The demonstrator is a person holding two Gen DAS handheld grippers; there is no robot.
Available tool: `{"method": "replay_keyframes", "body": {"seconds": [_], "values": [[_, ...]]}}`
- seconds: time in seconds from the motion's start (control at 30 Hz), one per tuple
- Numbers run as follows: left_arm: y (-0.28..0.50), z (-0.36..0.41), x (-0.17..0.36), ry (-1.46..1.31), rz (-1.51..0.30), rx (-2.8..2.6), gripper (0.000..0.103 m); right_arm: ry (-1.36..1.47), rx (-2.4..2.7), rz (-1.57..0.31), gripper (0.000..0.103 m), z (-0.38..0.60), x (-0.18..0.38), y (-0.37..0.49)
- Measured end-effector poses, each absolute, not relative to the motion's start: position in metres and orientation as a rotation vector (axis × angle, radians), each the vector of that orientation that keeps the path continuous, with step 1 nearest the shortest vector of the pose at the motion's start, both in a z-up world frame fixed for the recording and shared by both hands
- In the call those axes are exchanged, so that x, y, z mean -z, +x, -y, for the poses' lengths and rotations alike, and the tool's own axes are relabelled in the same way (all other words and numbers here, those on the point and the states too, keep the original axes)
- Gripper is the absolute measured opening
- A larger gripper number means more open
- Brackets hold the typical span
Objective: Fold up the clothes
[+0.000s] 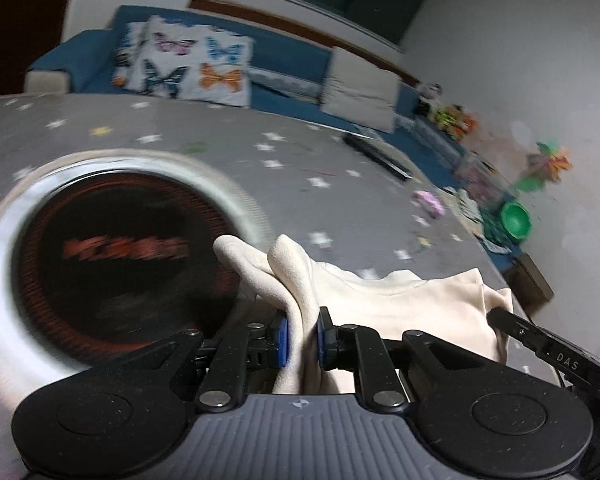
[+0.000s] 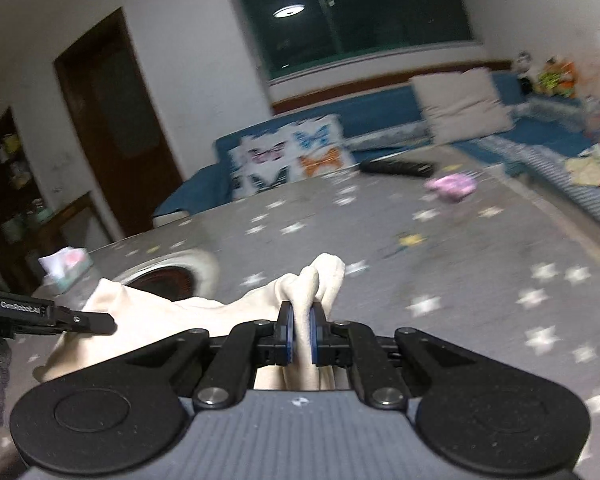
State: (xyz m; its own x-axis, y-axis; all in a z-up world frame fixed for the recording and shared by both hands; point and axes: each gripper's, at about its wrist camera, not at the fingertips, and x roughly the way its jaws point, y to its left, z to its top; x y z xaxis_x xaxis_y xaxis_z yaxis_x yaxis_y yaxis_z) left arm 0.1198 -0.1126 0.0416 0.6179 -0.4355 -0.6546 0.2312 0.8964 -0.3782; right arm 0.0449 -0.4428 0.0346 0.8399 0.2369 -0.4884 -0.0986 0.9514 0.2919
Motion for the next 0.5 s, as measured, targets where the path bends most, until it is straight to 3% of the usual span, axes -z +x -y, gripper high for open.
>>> {"method": "replay_keyframes", "body": {"seconds": [0.37,0.5], "values": [[0.144,0.186,-0.027,-0.099,-0.839,0.431,0.016,0.233,0.045,-0.533,0.008,0.522,-0.036,0.052],[0.151,0.21,-0.02,-0.034,-0.848,0.437,0.024,0.237,0.111,-0.597,0.008,0.537,-0.011,0.06]]}}
